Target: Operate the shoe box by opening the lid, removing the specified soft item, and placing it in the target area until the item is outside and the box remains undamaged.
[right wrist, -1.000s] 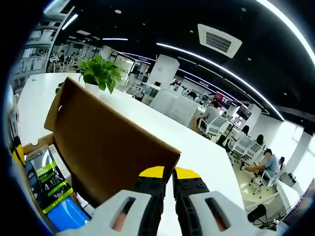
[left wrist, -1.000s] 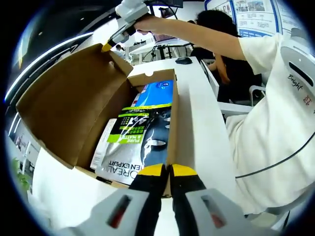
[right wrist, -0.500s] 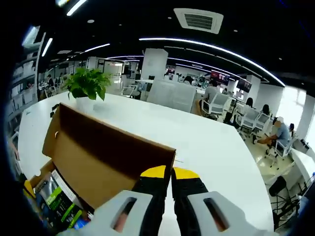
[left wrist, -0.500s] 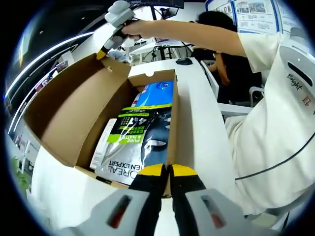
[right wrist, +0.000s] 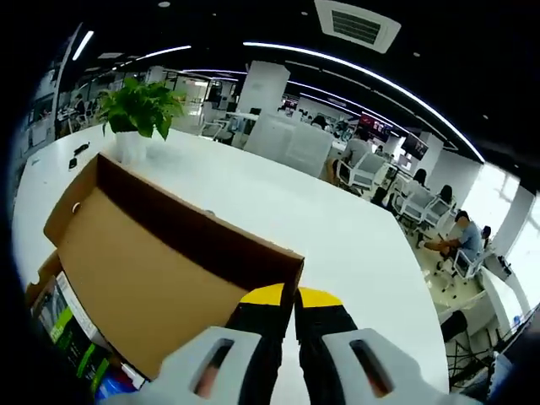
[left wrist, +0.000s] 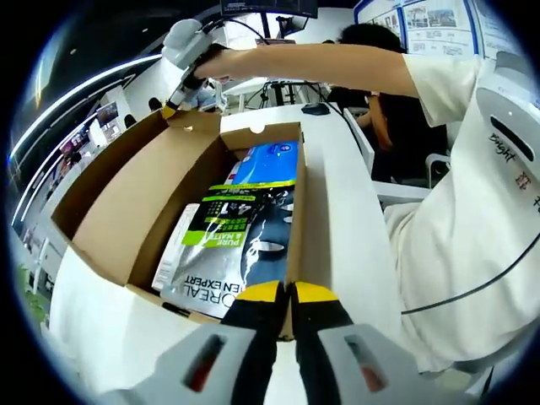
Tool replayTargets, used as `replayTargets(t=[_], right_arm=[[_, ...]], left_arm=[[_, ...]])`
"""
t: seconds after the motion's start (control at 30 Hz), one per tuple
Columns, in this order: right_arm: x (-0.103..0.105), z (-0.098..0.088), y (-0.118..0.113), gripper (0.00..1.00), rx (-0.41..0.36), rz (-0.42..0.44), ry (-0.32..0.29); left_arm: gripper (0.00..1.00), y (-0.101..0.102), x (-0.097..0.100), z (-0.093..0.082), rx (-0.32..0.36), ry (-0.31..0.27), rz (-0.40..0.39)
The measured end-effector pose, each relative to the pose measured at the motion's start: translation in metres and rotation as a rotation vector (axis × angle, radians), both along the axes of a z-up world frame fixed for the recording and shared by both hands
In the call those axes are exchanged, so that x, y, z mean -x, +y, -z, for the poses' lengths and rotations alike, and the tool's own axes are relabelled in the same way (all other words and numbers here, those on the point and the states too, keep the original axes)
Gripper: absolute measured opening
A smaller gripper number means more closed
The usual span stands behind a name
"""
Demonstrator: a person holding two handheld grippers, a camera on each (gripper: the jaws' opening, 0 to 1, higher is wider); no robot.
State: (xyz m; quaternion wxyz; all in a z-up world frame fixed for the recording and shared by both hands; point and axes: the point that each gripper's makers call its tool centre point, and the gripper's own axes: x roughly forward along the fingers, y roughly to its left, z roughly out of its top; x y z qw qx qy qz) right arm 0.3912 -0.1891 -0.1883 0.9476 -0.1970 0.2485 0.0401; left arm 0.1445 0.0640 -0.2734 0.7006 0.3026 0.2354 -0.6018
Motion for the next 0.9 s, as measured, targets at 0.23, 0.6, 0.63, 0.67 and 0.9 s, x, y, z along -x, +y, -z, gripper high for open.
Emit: replayTargets(t=[0.23,0.6,0.63,0.67,0.9], right_arm=[[-0.006,0.024,-0.003,0.01,-0.049,0.019,0.063],[-0.006,0.051,-0.001,0.01,-0.053,0.029,0.114],[-0.006,0.053,-0.001,0.01,-0.055,0.030,0.114],[-0.006,0.059,-0.001,0.01,-0.055,0.029,0.122],[-0.008,0.065,0.000,0.02,0.060,0.020,0.123]], left_arm=[[0.04,-0.001,0.000,0.000,0.018,0.001,0.004],[0.04,-0.001,0.000,-0.001,0.019,-0.001,0.009],[0.04,-0.001,0.000,-0.001,0.019,-0.001,0.010],[0.04,-0.001,0.000,-0.001,0.020,-0.002,0.010],[0.04,0.000,0.000,-0.001,0.018,-0.006,0.009]])
